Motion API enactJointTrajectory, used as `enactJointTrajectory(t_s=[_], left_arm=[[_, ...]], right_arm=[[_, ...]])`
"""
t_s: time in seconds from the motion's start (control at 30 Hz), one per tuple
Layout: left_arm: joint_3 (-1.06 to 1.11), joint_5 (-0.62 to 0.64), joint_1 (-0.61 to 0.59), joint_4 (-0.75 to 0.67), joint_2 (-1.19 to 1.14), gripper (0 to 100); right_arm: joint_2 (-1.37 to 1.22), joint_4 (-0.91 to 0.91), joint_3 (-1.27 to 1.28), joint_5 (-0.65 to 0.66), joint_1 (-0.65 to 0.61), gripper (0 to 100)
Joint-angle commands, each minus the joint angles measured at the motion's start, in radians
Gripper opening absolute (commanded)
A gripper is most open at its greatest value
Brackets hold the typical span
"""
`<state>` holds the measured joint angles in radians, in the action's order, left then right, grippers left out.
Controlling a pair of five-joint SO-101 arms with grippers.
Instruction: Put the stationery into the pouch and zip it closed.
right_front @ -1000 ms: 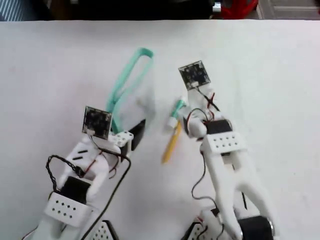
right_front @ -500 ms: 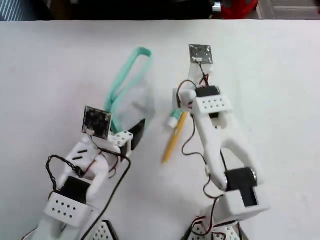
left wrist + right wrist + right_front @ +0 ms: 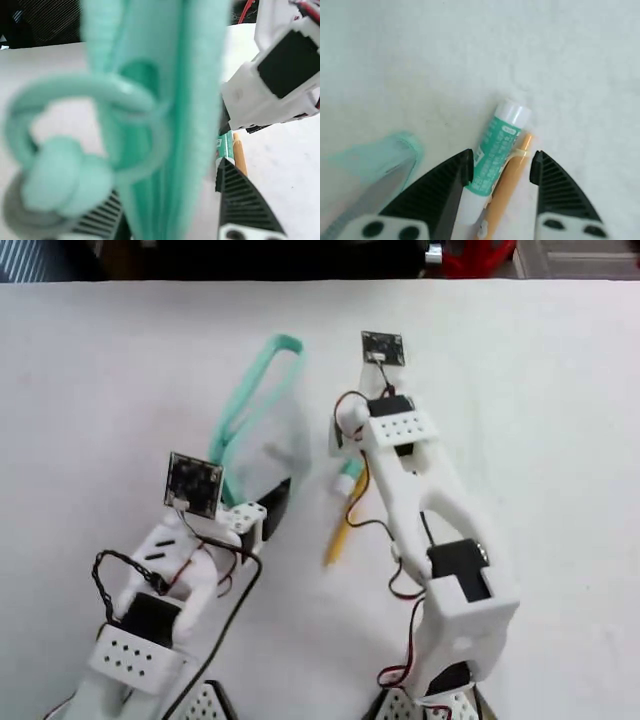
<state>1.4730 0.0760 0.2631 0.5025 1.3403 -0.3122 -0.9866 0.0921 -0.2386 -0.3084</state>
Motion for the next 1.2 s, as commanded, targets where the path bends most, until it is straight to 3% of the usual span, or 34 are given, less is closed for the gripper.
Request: enactJointTrajectory(t_s=[0.0,0.1,0.3,0.43,0.97,1.17], left_arm=[[-0.009,0.0,-0.007,-0.023,-0.01,23],[-0.009,0.0,-0.007,-0.023,-0.01,23],[-0.009,-0.002,-0.007,-0.023,-0.01,23],[-0.009,-0.003,-0.007,-0.023,-0.01,23],[-0.009,-0.003,-0.005,-0.023,-0.01,23],[-0.009,-0.003,-0.005,-0.023,-0.01,23]], right_arm=[[-0.028,0.002,-0.06,-0.009,-0.005,18.7],[-0.074,0.001,-0.086,-0.009,-0.002,17.7],[-0.131,0.001,-0.117,0.0,-0.002,4.0],[-0.137,0.001,-0.117,0.054,0.007,3.6],[-0.061,-0.084,-0.127,0.06,0.193,1.8],[-0.059,-0.087,-0.118,0.061,0.183,2.3]])
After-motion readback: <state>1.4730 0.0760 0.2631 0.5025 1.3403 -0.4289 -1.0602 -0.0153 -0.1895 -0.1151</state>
